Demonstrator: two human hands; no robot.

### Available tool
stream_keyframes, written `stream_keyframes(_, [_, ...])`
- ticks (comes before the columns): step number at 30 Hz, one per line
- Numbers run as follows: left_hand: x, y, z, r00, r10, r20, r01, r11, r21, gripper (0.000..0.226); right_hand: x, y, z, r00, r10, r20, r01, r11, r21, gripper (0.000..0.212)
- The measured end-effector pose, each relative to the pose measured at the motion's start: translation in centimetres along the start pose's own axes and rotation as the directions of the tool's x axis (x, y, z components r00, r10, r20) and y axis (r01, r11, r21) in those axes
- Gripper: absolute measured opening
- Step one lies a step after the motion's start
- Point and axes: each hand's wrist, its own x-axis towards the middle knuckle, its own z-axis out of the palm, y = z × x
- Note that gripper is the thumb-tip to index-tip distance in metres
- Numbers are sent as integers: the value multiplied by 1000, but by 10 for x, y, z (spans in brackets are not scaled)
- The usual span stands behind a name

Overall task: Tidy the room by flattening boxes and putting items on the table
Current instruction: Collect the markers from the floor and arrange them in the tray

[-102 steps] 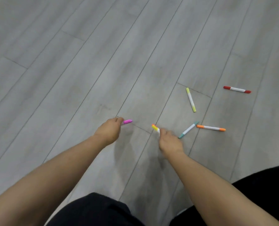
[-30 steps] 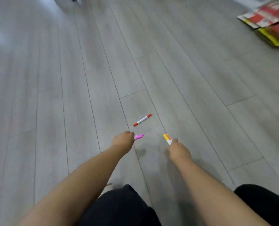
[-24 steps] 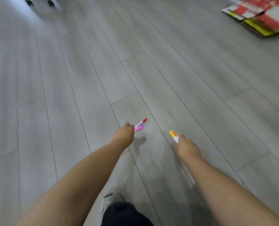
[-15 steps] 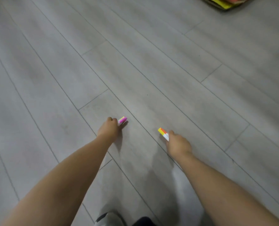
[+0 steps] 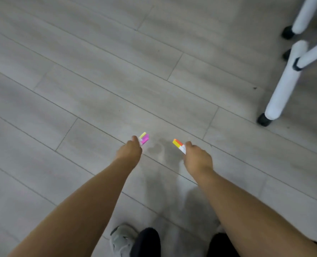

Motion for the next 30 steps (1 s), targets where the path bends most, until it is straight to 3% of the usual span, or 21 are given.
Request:
stream_keyframes(5, [-110, 95, -36, 989, 126, 83, -134, 986, 100, 22, -91, 54, -87, 991, 125, 37, -125, 992, -23, 20])
stream_keyframes(11, [-253, 172, -124, 939, 260, 224, -300, 939, 168, 33, -206, 85, -203, 967, 234, 96, -241, 968, 70, 22])
stream_keyframes(21, [-455, 328, -320, 838, 490, 240, -543, 712, 445, 32, -391, 158, -432, 945, 320, 67, -327, 925, 191, 29])
stream_keyframes(30, [-547, 475, -373, 737, 646, 196, -603, 499, 622, 42, -475, 271, -559, 950, 292, -113, -281, 954, 103, 35])
